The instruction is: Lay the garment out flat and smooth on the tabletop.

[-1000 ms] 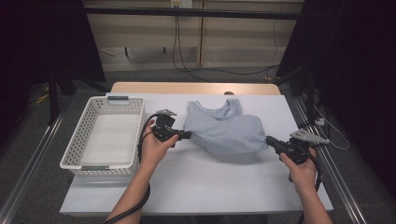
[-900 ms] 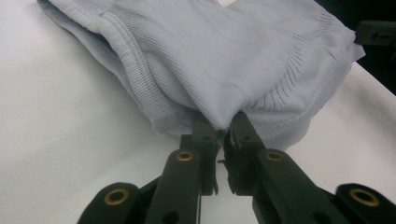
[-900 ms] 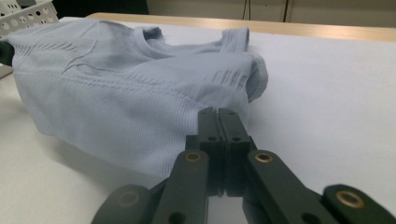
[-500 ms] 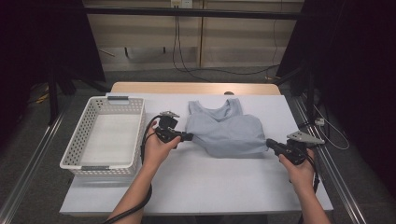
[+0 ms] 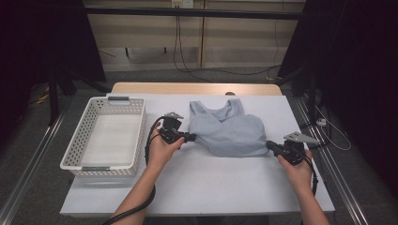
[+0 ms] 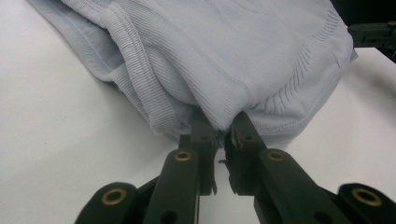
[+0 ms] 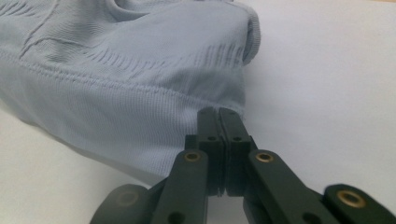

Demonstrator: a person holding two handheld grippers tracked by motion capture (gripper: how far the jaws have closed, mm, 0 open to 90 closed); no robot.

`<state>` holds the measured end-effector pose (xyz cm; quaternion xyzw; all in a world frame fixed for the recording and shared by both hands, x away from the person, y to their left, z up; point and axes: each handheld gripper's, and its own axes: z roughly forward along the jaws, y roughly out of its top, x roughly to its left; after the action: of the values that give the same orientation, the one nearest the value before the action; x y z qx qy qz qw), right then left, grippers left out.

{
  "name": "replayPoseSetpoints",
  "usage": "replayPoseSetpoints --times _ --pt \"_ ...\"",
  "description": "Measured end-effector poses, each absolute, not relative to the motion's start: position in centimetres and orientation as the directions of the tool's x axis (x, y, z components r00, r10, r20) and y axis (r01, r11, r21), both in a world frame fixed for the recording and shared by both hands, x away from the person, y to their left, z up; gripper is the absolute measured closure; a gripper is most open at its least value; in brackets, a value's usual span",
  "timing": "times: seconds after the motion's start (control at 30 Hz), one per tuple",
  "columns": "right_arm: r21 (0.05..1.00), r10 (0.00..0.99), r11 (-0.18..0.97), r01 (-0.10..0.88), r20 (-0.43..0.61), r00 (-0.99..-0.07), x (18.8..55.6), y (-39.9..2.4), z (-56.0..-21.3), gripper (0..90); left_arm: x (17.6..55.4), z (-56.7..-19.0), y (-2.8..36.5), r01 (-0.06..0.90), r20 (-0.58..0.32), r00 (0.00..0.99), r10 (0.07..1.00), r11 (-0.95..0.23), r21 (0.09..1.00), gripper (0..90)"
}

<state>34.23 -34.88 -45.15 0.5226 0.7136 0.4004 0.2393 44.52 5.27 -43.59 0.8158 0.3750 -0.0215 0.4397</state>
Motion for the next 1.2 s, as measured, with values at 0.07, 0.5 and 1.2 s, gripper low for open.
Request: replayPoseSetpoints --times 0.07,0.5,1.2 --pt "0.822 0.935 0.142 0.552 0.072 -0.348 34.2 -34.7 -45.1 88.5 44.5 -43.5 5.3 0.63 -0.364 0.718 0.593 -0.331 0.703 82.4" --pt "0.844 0.892 0.179 0.505 0.077 -0.445 33.3 -31.6 -44.0 69.5 44.6 -43.4 5.1 0.629 -0.362 0.715 0.598 -0.324 0.707 82.2" --pt "0.841 0.817 0.258 0.476 0.073 -0.572 34.4 -27.4 -43.9 30.0 44.3 -43.7 4.7 0.623 -0.337 0.711 0.617 -0.332 0.708 81.4"
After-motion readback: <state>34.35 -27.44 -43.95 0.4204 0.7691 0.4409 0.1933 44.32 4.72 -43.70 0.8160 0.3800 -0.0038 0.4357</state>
